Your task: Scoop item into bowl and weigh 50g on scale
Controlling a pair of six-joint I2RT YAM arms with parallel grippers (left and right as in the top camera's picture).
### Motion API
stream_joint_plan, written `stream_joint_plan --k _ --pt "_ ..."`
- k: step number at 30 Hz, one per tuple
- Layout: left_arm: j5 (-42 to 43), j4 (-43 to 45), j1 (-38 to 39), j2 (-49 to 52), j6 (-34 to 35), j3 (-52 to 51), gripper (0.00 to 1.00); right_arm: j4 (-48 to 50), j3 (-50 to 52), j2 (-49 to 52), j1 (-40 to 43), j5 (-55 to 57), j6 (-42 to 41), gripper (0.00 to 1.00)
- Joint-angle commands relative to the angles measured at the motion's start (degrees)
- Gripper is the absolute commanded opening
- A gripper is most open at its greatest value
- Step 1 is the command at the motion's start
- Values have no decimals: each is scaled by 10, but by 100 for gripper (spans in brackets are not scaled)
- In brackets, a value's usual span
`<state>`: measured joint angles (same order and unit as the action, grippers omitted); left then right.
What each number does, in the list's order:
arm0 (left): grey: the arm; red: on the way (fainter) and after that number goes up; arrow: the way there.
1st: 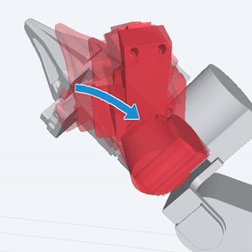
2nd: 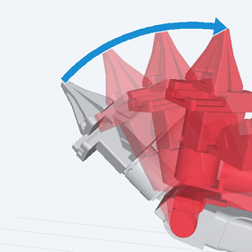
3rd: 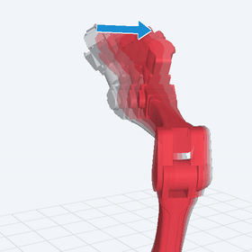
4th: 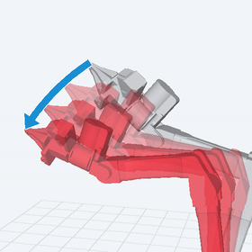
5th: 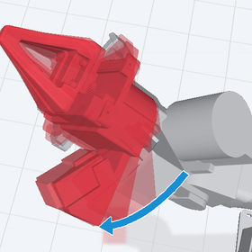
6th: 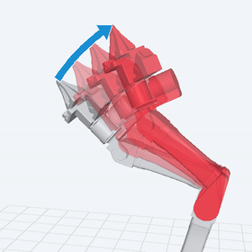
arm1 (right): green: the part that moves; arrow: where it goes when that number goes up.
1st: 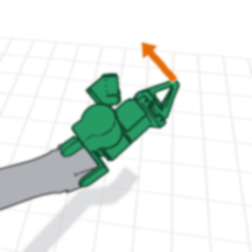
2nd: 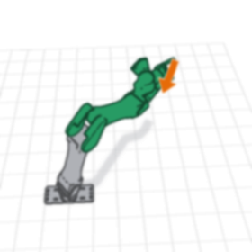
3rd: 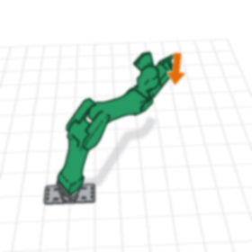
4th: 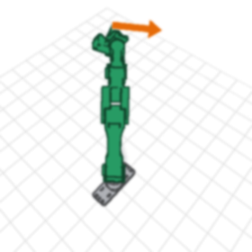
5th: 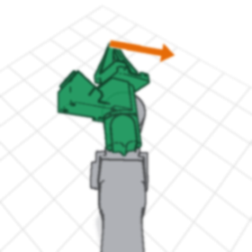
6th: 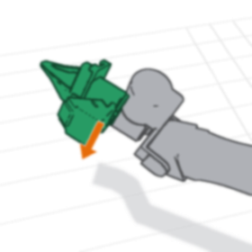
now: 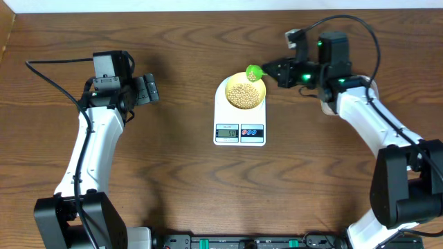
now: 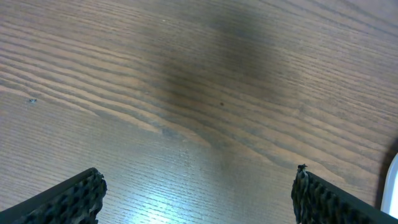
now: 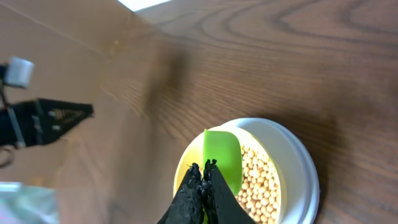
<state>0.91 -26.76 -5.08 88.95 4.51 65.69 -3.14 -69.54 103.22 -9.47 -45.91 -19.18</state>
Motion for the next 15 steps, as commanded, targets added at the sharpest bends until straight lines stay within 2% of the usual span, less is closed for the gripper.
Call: stream_joint_plan --k 1,15 --pt "-10 -1 0 8 5 0 98 2 1 0 15 -53 -47 1" --pt "-10 -1 0 8 5 0 98 69 1 0 44 -50 -143 1"
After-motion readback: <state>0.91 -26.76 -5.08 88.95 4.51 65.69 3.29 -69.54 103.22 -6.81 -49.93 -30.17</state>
